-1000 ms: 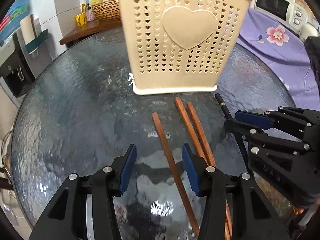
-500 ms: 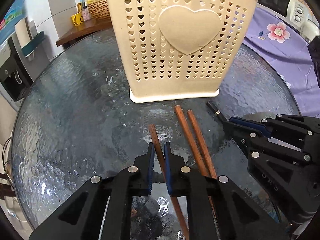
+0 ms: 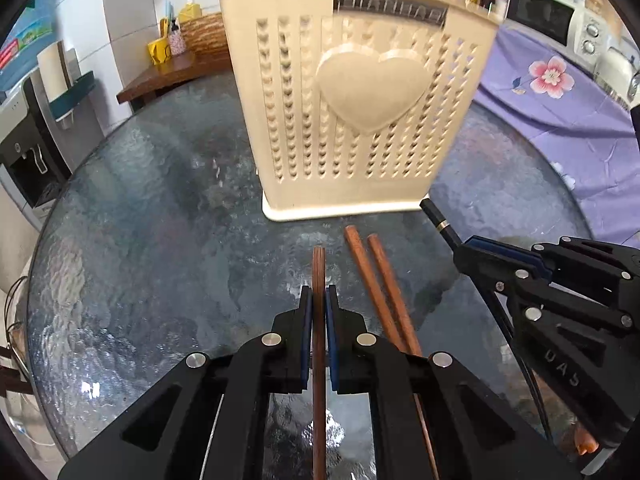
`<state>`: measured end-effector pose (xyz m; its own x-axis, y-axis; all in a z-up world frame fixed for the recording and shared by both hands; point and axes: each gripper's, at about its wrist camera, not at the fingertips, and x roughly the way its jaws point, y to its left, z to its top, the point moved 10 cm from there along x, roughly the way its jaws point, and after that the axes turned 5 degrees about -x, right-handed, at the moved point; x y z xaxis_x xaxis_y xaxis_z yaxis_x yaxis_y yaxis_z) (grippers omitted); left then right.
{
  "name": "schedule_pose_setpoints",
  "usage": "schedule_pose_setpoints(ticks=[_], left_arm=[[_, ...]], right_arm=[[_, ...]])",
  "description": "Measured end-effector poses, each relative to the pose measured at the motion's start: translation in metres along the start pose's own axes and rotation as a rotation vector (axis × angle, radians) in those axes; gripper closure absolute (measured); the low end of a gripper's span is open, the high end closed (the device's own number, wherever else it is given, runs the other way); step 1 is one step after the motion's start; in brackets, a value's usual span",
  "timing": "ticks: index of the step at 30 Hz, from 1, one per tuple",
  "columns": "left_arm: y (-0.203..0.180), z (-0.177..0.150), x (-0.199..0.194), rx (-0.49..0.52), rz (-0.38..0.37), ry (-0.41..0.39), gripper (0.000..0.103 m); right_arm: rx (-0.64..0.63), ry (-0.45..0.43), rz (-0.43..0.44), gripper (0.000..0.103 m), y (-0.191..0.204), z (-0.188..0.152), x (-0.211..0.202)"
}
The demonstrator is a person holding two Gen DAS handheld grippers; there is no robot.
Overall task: Organize utensils
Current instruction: 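Lift both chopsticks and carry them above the cream holder with both tools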
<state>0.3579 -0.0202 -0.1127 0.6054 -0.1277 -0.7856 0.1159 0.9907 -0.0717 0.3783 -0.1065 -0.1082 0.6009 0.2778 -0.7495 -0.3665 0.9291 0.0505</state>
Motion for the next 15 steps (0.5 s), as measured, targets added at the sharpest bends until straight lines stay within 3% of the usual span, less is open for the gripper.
schedule_pose_setpoints(ticks=[15], left_arm=[[0.002, 0.034, -0.125, -0.037, -0.110, -0.251, 0.096]], right_arm=[[0.005, -0.285, 0.115, 0.095, 0.009, 0.039, -0.135]])
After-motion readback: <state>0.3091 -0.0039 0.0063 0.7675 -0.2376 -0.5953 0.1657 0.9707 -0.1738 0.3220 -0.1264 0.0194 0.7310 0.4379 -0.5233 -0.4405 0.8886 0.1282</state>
